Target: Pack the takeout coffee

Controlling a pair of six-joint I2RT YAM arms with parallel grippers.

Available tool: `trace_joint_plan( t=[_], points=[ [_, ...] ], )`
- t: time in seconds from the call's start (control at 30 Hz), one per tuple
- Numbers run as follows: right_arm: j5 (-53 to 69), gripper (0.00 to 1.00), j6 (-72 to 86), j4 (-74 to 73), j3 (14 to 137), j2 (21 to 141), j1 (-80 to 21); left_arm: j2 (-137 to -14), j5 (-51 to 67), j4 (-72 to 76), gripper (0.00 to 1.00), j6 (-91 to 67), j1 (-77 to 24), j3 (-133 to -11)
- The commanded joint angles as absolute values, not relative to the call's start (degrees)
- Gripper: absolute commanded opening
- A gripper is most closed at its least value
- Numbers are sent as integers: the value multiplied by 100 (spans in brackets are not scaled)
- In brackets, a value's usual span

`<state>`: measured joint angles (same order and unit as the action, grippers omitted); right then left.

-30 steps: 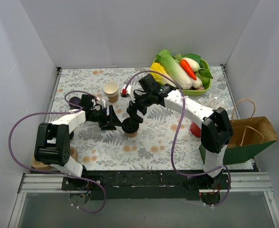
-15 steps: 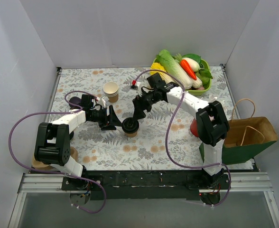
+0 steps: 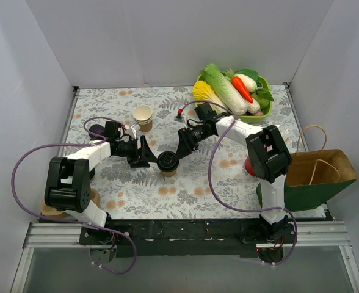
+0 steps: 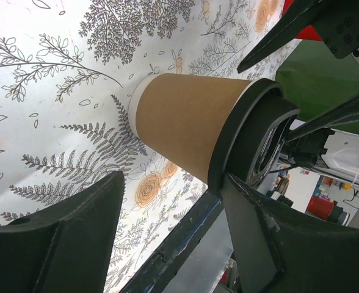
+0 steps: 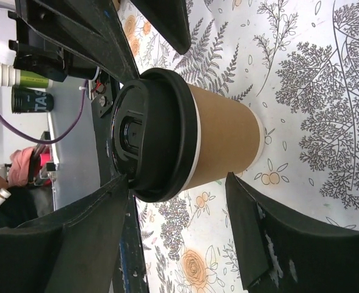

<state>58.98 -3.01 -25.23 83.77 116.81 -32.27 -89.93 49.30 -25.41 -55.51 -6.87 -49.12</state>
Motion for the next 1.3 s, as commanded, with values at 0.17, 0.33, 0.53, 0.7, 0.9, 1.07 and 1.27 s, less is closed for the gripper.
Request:
trace_joint_plan(
  t=[0.17,0.33,0.53,0.7,0.9,1.07,1.27],
  points=[
    [5494,66,-334,-2522,8235,11751,-3234,-9035,4834,-2584,63,-5467,-712,-4817],
    [5125,63,-571,-2742,8086,11742,-3234,-9079,4746,-2532,63,-5519,-721,-4711],
    [5001,58,-563,-2725,7814,11760,-3234,-9281,4457,-2479,62,-5651,-712,-4597],
    [5062,56,-413,-2541,7813,11830,-3226,-9360,4447,-2444,61,-5721,-712,-4535],
    [5115,55,-202,-2435,7840,11936,-3225,-9606,4333,-2312,59,-5950,-651,-4412],
    [5036,53,-106,-2400,7691,12006,-3217,-9992,4307,-2276,56,-6152,-589,-4386],
    [4957,51,140,-2303,7603,12120,-3208,-10257,3991,-2399,54,-6249,-589,-4403]
  ],
)
